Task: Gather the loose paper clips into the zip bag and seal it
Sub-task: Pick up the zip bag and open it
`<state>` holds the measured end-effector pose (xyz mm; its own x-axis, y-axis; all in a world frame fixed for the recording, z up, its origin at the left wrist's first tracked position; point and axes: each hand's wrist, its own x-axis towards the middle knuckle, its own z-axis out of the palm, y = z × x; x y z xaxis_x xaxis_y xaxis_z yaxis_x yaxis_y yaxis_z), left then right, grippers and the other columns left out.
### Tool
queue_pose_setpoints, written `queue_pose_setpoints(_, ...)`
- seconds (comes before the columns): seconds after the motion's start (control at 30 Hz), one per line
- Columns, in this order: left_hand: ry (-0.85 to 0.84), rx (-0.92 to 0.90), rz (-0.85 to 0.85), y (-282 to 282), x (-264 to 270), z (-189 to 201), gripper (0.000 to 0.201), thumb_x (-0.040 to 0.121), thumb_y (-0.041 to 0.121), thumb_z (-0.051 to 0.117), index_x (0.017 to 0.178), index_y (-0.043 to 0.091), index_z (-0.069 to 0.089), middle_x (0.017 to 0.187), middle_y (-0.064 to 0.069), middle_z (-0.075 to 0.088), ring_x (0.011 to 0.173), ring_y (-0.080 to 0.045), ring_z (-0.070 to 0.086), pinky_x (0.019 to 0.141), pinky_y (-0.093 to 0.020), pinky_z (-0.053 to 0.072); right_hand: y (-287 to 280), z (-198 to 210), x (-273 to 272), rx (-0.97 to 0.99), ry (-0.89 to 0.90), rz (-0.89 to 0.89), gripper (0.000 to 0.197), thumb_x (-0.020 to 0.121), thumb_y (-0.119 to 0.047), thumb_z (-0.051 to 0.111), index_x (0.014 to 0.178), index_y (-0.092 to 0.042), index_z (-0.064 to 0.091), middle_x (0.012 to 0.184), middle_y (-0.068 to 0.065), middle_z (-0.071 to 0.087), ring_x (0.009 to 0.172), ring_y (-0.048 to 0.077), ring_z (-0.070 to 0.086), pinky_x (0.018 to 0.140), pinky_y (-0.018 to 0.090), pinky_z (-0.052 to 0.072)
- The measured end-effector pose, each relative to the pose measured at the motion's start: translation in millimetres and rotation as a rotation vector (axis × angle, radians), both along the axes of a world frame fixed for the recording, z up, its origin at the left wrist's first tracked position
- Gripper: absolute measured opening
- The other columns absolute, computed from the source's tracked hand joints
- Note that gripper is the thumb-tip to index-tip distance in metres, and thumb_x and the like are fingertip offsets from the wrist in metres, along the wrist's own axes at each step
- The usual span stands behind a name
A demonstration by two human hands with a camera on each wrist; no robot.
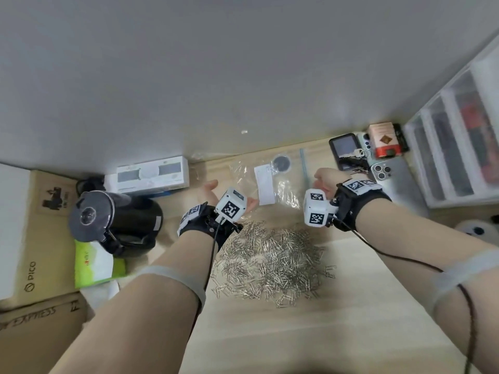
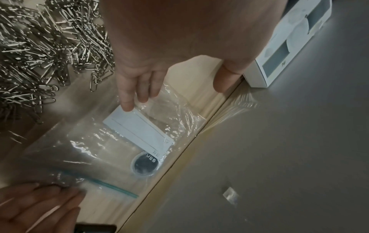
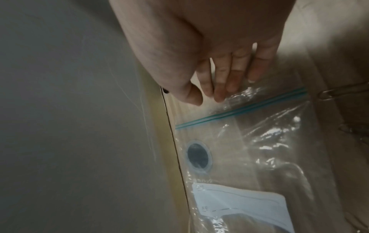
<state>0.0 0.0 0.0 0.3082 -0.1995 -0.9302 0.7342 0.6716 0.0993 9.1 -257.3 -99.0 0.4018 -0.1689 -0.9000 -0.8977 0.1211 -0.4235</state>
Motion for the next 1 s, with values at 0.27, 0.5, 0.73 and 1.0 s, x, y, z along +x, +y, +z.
queue_pose_setpoints(0.27,0.033,-0.044,0.073,13,12,-28,0.082,0.084,0.037,0.06,0.145,-0.007,0.026,0.143,-0.037,0.04,0.123,-0.056,0.049,0.09,-0.065,0.049,17,20,-7,-0.186,0.018,0.185,0.024,0.083,-0.029,0.067,0.074,-0.009,0.06,0.073,0.009,0.061,0.062,0.022,0.054,0.06,0.03,0.046)
queue_pose_setpoints(0.5,-0.081,-0.062,0.129,16,13,-14,0.063,0.087,0.035,0.058,0.132,-0.004,0.039,0.134,-0.03,0.052,0.125,-0.039,0.055,0.098,-0.052,0.049,20,39,-6,-0.139,-0.24,0.23,0.032,0.082,-0.041,0.072,0.104,-0.018,0.069,0.106,0.001,0.069,0.1,0.021,0.064,0.095,0.042,0.051)
queue_pose_setpoints(0.73,-0.244,0.065,-0.064,20,26,26,0.027,0.089,0.036,0.055,0.086,0.009,0.057,0.076,-0.007,0.06,0.064,-0.021,0.058,0.06,-0.029,0.051,44,85,-7,0.27,-0.37,0.055,0.036,0.077,-0.015,0.079,0.109,-0.001,0.068,0.111,0.018,0.07,0.092,0.027,0.068,0.087,0.038,0.056)
queue_pose_setpoints(1.0,-0.505,0.517,-0.669,-2,24,92,0.027,0.088,0.039,0.067,0.08,0.017,0.054,0.066,0.001,0.053,0.052,-0.013,0.049,0.047,-0.024,0.033,81,154,-9,0.272,-0.642,0.175,0.017,0.087,0.007,0.055,0.085,-0.001,0.07,0.077,0.013,0.066,0.065,0.017,0.062,0.06,0.022,0.054)
